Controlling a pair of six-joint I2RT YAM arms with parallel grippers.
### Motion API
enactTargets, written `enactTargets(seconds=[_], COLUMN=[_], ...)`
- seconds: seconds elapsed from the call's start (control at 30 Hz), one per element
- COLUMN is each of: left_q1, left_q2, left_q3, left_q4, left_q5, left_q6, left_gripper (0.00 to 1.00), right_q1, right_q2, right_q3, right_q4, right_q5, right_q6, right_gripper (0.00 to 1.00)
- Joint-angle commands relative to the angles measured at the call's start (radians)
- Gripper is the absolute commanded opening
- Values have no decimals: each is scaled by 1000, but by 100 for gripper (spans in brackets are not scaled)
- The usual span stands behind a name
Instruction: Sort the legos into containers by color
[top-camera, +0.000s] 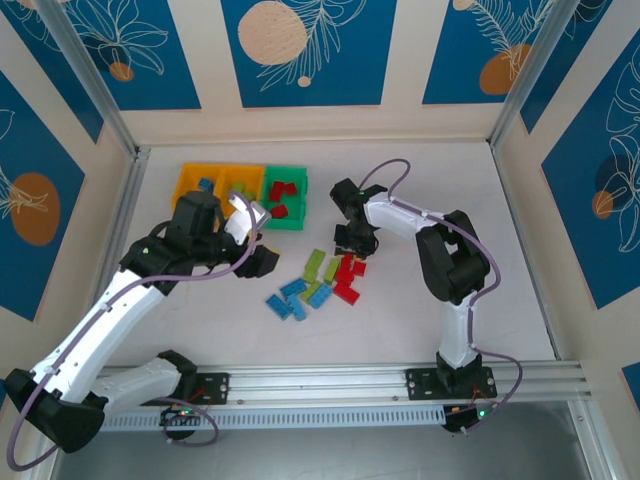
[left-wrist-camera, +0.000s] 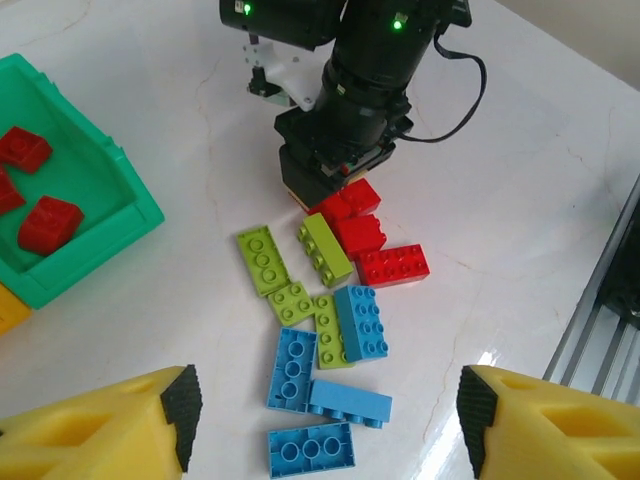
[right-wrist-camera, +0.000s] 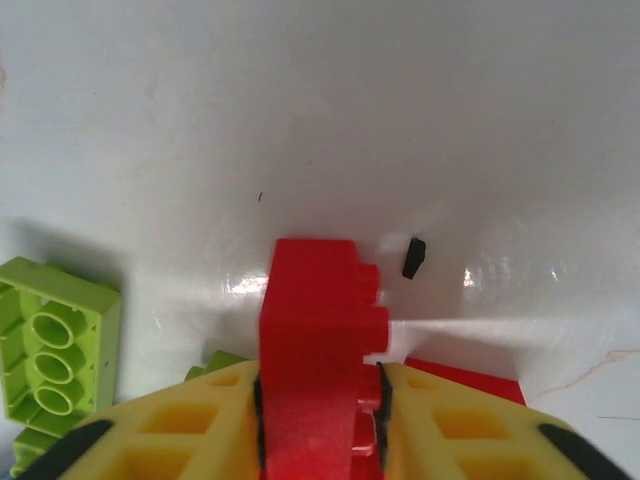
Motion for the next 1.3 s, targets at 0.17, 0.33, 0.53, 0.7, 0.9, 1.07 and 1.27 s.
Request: enactTargets(seconds=[0.17,0.33,0.53,0.7,0.9,1.07,1.27], left_q1=[-12,-12,-12,-11,-11,-11,-11], left_q2=[-59,-87,-90,-95,-91,-51,21], left_q3=[-26,-31,-37,-43,-37,-55,-63], left_q4=[30,42,27,5,-54,-51,-71], left_q5=[1,-37,-138,-168,-228,-294,-340], left_q6=[-40,-85,-127,-146,-215,-388,-708], left_gripper=[89,94,100,100,100,100,100], right_q1=[16,79,113,113,118,119,116], right_q2=[-165,-240,-50,219,511,544,442], right_q3=[31,89,353,687,1128,1190,1209], right_q4=[35,174,183,88,-94,-87,-163], right_q5=[51,31,41,77,113,71,79], right_q6=[-10,-144,-229,-251,-288,-327,-381], right_gripper=[20,21,22,22,28,43,48])
